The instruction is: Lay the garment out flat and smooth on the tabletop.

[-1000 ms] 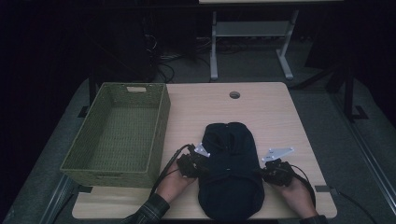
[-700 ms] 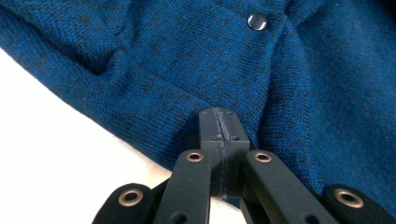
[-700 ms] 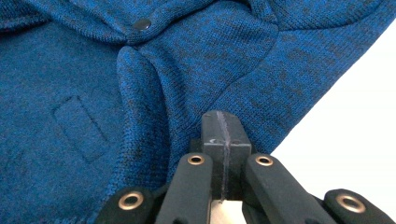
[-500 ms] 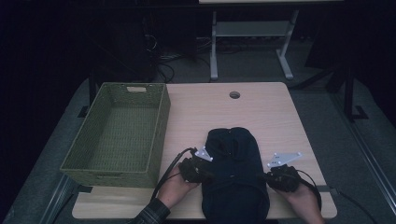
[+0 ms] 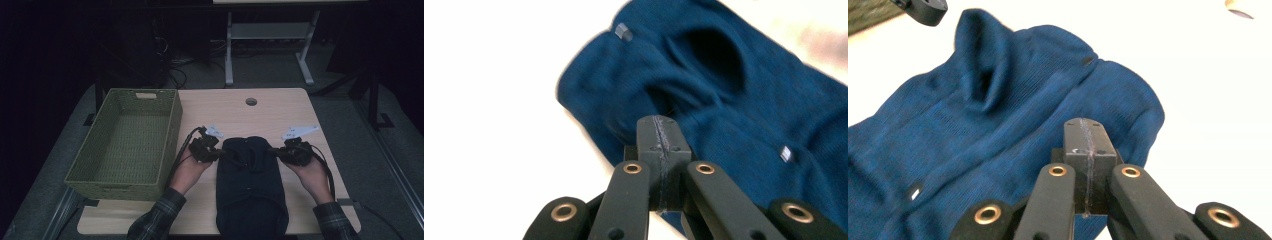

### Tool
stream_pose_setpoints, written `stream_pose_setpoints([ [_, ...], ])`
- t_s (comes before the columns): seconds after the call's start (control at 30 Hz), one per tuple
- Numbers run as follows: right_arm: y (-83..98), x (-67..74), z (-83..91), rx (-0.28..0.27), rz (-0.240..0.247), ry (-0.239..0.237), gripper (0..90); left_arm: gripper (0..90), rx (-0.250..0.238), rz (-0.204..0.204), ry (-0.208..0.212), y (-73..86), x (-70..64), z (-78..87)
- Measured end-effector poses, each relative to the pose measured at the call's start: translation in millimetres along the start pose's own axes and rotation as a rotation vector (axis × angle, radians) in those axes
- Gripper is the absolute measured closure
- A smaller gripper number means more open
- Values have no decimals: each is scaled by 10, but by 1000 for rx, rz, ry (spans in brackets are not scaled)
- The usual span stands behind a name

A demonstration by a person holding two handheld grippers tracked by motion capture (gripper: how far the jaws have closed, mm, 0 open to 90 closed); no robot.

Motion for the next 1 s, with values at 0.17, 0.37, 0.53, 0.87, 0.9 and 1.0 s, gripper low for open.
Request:
stream_pose_setpoints([
  [0.17,-193,-259,-80,-10,-27,5,900,899,-2,35,-9,-174,159,-159],
  [0.37,-219,-501,-252,10,-64,-18,900,900,57,13,4,-220,180,-504],
  [0.53,-100,-564,-425,70,-80,-33,900,900,96,-2,0,-163,160,-698],
  [0.87,26,-506,-596,109,-57,-4,900,900,149,-26,1,-47,156,-832],
  [0.9,46,-498,-589,100,-58,-14,900,900,146,-31,2,-44,154,-831],
  [1.0,94,-452,-560,90,-54,-21,900,900,141,-46,-2,-47,150,-830],
])
Point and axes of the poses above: each handheld gripper's, and its own axes: z roughly backward along the jaws, y roughly out of its underside, x roughly to its left, the point moved 5 cm from there along -z, roughly forward along the jaws, and after that the axes turned 15 degrees about -y, right-handed, at the moved point
